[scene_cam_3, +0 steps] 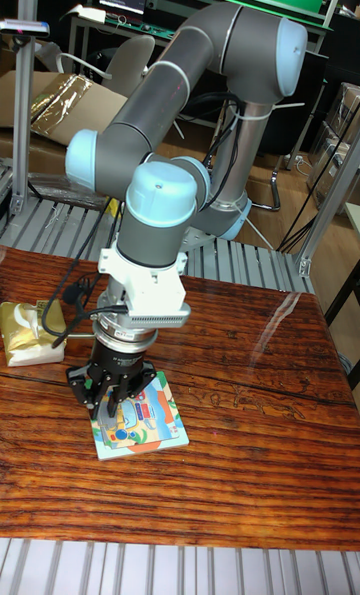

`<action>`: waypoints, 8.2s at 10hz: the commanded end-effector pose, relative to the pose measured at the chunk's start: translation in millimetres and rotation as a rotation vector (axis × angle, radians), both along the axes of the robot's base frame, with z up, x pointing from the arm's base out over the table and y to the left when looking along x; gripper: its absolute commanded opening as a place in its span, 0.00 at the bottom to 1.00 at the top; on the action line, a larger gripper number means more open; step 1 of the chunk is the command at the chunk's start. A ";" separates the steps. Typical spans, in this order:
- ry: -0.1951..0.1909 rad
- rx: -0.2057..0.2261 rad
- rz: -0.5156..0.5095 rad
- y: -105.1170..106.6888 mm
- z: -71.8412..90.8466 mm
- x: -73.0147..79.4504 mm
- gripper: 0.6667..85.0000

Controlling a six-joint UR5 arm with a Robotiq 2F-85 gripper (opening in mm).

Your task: Assemble one piece of a puzzle

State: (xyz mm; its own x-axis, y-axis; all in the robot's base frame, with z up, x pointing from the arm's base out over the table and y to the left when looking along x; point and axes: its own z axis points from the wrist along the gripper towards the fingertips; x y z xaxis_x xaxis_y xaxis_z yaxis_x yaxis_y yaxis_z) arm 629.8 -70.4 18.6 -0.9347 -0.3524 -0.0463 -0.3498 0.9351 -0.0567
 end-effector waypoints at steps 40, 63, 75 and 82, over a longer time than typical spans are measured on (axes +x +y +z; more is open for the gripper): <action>-0.022 0.017 0.001 -10.4 -4.4 2.0 0.33; -0.003 0.050 -0.100 15.0 1.7 -3.0 0.30; -0.008 0.034 -0.089 12.4 2.5 -1.8 0.30; -0.010 0.026 -0.080 12.0 3.8 1.8 0.30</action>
State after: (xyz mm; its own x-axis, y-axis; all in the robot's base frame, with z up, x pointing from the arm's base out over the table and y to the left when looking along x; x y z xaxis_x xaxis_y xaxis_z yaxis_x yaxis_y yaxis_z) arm 629.8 -58.9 20.7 -0.9569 -0.2844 -0.0584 -0.2823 0.9584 -0.0420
